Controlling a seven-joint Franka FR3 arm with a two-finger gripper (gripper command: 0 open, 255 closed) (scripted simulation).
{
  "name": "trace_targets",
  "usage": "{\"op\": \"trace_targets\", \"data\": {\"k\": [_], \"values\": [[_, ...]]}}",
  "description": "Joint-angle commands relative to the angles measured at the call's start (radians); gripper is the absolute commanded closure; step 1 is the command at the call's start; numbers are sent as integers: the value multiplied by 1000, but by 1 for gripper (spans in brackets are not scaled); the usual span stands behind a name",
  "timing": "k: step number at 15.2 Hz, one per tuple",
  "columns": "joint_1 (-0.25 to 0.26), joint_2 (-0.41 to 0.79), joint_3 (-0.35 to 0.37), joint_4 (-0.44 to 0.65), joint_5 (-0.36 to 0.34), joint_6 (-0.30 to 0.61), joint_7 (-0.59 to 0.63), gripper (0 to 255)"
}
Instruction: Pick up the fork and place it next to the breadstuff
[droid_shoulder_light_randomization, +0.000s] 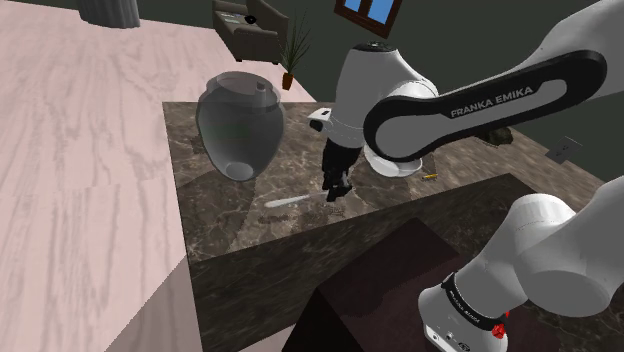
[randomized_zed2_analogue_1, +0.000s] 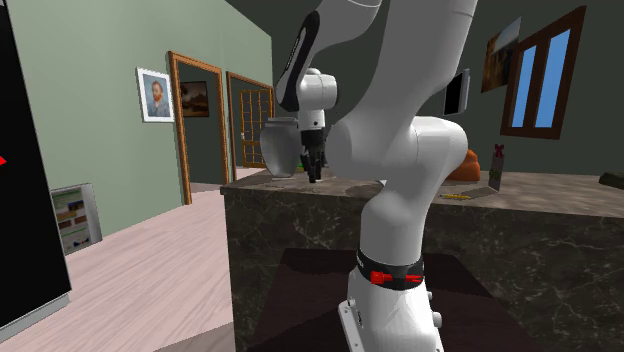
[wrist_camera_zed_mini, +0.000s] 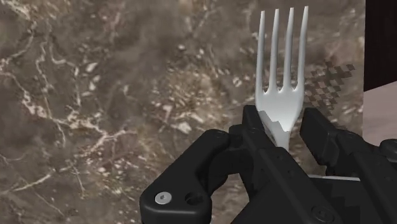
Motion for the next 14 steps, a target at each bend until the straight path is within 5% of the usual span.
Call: {"op": "trace_targets", "data": {"k": [1, 14], "values": [[1, -15, -1, 15, 2, -30, -3, 255], [4, -104, -5, 121, 12, -225, -18, 255]]}}
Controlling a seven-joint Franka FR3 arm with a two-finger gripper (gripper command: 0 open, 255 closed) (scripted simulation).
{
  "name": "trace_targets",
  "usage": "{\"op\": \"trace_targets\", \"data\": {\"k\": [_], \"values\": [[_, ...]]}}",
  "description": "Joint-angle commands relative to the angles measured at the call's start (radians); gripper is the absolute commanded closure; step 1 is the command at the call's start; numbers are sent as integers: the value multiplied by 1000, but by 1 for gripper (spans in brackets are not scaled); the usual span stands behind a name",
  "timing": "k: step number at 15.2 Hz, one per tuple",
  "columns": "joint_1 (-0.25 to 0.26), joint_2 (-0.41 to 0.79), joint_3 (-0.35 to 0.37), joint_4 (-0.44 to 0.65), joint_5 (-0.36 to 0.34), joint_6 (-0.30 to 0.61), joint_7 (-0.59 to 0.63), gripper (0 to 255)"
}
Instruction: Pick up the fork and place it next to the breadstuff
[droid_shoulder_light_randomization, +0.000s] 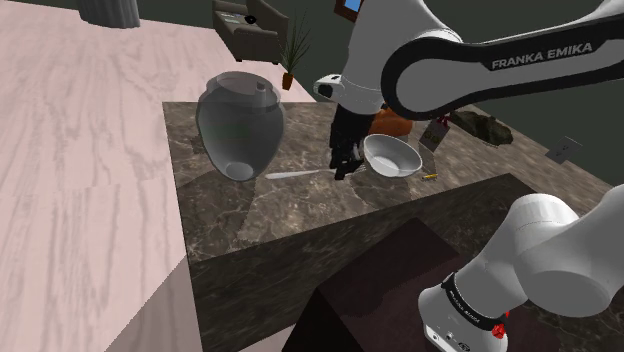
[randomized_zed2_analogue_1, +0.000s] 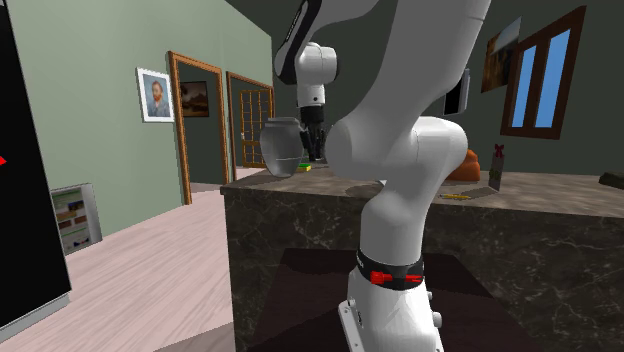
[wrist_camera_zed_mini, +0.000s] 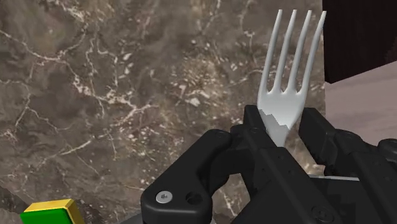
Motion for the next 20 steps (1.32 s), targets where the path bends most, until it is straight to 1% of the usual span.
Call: {"op": "trace_targets", "data": {"k": [1, 18, 20], "values": [[0, -13, -1, 17, 1, -31, -2, 255], [0, -58, -5, 208, 5, -266, -15, 255], [-18, -90, -38, 180, -11, -268, -61, 255]]}}
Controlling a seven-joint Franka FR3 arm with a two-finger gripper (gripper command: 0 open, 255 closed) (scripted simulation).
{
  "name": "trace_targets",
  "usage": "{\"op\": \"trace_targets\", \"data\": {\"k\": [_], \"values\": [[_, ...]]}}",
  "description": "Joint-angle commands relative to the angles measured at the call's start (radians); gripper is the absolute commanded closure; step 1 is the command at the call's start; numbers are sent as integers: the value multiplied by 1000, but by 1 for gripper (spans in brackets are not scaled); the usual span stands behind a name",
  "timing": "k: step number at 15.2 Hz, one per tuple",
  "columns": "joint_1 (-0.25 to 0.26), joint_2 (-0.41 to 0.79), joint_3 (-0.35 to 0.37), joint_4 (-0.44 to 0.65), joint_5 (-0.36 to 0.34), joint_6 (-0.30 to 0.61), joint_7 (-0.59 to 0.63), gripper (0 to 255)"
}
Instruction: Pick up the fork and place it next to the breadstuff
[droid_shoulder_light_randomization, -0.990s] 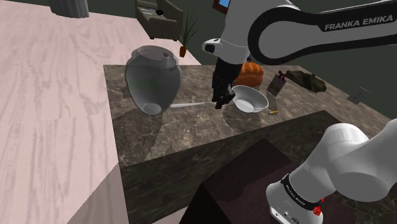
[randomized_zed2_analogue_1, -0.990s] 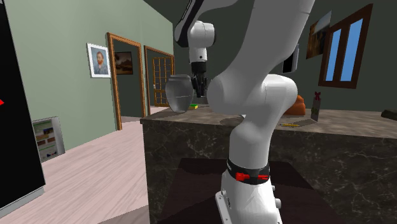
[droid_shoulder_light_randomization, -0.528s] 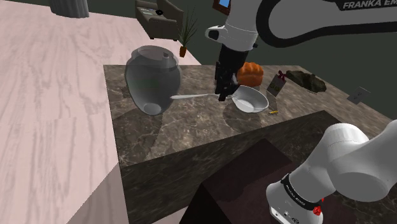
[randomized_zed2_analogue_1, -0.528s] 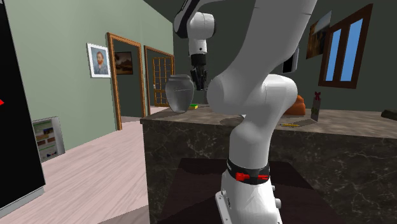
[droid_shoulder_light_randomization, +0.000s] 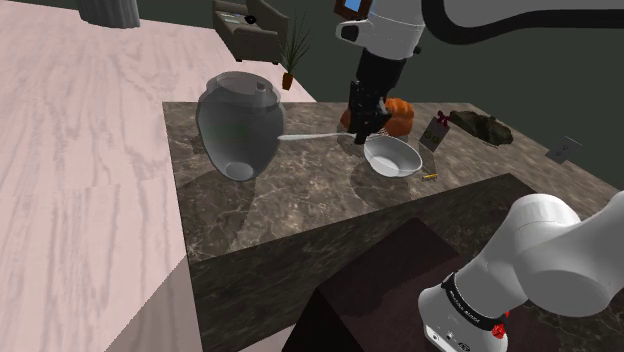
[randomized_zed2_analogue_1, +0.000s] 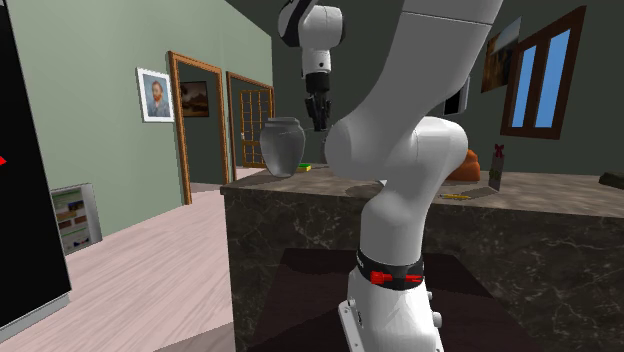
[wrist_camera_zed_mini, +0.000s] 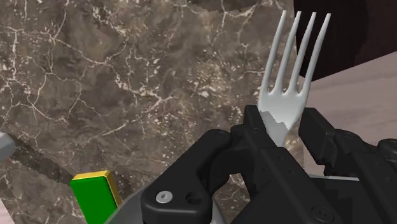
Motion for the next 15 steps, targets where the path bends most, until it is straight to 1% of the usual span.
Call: {"op": "trace_targets", "data": {"k": [1, 8, 15], "values": [[-16, -23, -29, -12, -14, -9, -40, 255], [-86, -97, -155, -69, -87, -13, -203, 255], [-158, -114, -289, -71, -165, -8, -371, 255]]}}
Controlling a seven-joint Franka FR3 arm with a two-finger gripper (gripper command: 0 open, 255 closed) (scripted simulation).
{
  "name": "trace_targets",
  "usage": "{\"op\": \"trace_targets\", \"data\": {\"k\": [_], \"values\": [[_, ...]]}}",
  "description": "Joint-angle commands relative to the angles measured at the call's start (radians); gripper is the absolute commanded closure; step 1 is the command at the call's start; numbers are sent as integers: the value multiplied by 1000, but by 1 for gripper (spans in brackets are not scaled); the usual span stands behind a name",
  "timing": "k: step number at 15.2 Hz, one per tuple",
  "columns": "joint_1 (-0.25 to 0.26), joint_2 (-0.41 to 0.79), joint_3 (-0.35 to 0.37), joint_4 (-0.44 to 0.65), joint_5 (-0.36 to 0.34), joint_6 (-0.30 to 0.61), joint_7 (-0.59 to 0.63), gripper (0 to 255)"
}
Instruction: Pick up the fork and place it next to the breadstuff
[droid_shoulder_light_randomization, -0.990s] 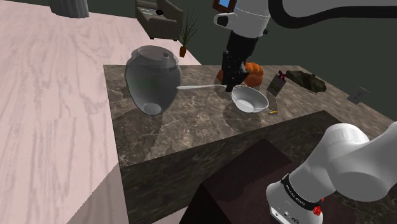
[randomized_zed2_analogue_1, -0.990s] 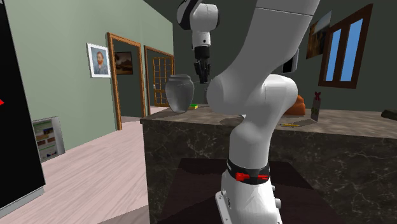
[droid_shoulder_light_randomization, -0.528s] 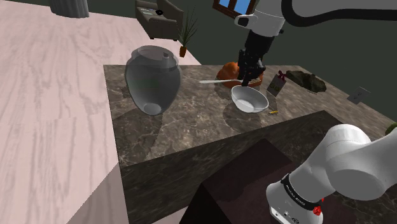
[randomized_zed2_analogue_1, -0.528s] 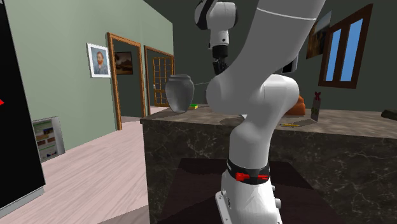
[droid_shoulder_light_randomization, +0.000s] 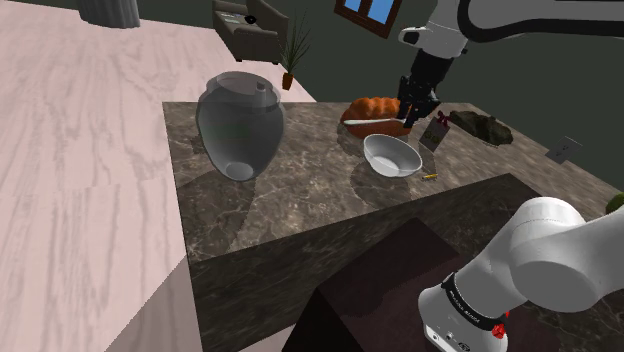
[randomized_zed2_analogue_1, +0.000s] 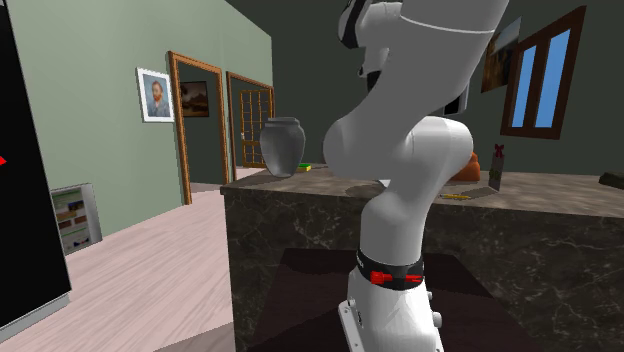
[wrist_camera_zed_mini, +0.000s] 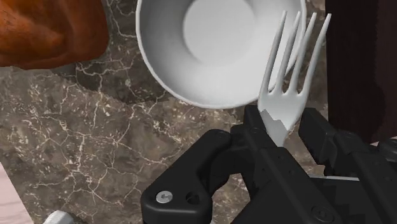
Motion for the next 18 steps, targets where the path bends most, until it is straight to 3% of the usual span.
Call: {"op": "trace_targets", "data": {"k": [1, 11, 18], "values": [[-19, 3, -38, 7, -21, 3, -49, 255], [-92, 93, -245, 109, -95, 35, -301, 255], [-114, 228, -402, 243, -83, 66, -497, 255]]}}
